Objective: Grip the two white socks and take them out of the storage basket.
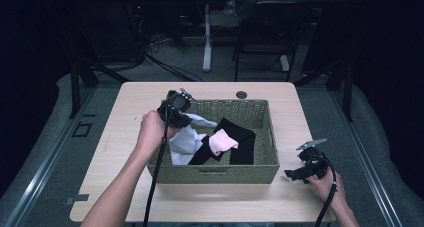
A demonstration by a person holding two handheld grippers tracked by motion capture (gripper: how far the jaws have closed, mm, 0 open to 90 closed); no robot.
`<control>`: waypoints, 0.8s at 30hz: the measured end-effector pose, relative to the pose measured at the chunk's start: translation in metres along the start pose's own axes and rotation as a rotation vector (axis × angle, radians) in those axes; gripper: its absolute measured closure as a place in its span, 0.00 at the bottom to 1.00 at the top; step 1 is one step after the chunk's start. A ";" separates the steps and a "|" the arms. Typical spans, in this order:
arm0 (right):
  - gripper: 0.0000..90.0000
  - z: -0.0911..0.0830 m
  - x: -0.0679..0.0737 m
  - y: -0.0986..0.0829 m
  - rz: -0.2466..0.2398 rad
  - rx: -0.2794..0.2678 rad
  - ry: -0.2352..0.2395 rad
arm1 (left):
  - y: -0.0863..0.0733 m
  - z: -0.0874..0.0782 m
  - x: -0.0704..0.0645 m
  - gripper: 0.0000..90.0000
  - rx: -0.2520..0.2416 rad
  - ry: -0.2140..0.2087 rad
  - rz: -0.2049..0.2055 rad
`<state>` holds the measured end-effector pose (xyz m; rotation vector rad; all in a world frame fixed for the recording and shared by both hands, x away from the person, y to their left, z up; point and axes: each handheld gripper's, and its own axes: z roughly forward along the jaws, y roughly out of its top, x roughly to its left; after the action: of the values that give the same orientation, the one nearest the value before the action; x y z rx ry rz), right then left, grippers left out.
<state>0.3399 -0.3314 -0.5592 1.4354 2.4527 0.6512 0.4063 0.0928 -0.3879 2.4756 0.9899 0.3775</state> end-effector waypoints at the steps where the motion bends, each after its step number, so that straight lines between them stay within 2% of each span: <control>1: 0.00 0.000 0.000 0.000 0.000 0.000 0.000 | 0.000 0.000 0.000 0.95 0.000 0.000 0.000; 2: 0.00 0.000 0.000 0.001 -0.007 0.003 0.004 | 0.004 -0.005 -0.001 0.95 0.008 0.003 0.011; 5: 0.00 -0.001 0.001 0.002 -0.003 -0.009 0.007 | 0.007 -0.008 -0.001 0.95 0.006 -0.004 0.006; 8: 0.00 -0.003 0.003 0.002 -0.018 -0.003 -0.022 | 0.014 -0.011 -0.002 0.95 0.009 -0.004 0.003; 13: 0.00 -0.007 0.002 0.002 -0.012 -0.020 -0.029 | 0.024 -0.020 -0.004 0.95 -0.003 -0.002 0.017; 16: 0.00 -0.003 0.001 0.002 0.001 -0.018 -0.020 | 0.027 -0.025 -0.003 0.95 -0.010 -0.004 0.016; 24: 0.00 -0.004 0.001 0.001 -0.002 -0.019 -0.012 | 0.033 -0.038 0.007 0.95 -0.026 0.003 -0.007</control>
<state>0.3389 -0.3315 -0.5554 1.4249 2.4325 0.6615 0.4151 0.0883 -0.3378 2.4489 0.9882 0.3899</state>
